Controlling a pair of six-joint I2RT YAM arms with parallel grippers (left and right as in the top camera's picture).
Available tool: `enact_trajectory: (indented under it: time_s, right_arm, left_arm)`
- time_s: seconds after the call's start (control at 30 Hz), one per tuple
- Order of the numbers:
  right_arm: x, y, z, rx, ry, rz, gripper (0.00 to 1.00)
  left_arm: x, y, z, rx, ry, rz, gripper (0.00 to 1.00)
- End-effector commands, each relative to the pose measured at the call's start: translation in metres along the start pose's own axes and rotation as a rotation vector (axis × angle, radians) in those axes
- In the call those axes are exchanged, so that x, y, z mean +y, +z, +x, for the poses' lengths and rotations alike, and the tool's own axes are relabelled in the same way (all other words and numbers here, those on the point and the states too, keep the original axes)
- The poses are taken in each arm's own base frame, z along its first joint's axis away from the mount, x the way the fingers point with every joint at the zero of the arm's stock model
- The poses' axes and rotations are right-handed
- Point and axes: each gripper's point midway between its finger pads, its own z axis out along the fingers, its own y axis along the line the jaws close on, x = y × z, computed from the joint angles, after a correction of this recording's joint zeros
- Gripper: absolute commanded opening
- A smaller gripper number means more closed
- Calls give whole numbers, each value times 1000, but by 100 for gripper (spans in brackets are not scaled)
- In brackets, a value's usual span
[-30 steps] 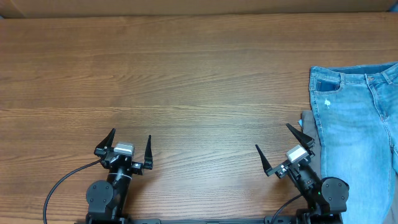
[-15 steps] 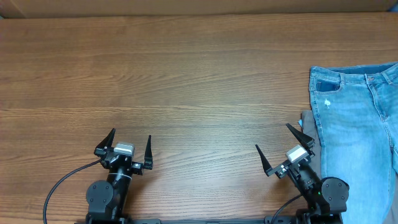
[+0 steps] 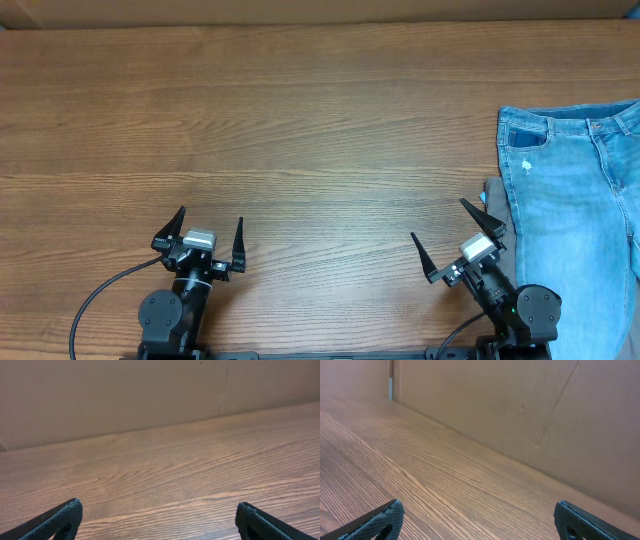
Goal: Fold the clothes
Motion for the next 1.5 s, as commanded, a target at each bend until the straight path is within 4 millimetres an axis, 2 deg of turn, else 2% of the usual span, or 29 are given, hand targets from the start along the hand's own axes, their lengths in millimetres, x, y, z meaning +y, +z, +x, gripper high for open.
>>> enact_trajectory:
  time_s: [0.0, 0.5, 0.73, 0.87, 1.0, 1.13, 1.23, 1.47]
  right_arm:
    - [1, 0, 3, 1, 1, 0, 100]
    - [-1, 0, 0, -10, -63, 12, 100]
    - [-1, 0, 1, -6, -60, 11, 100]
    - [3, 0, -10, -50, -79, -15, 100]
    - [11, -1, -18, -88, -93, -65, 100]
    - [28, -3, -23, -120, -77, -165, 100]
    - [28, -5, -32, -148, 25, -171, 100]
    - [28, -10, -63, -169, 300, -225, 100]
  left_arm:
    - [-2, -2, -2, 2, 16, 10, 100]
    - [-3, -2, -3, -4, 16, 16, 100]
    - [-23, -3, -8, -26, 17, 130, 100]
    - [-45, -8, -22, -88, 23, 268, 100]
    - [-59, -14, -32, -134, 35, 349, 100]
    - [-58, -17, -43, -142, -12, 354, 100]
    - [-57, -22, -53, -143, -14, 350, 100]
    - [-35, -38, -93, -44, -47, 232, 100]
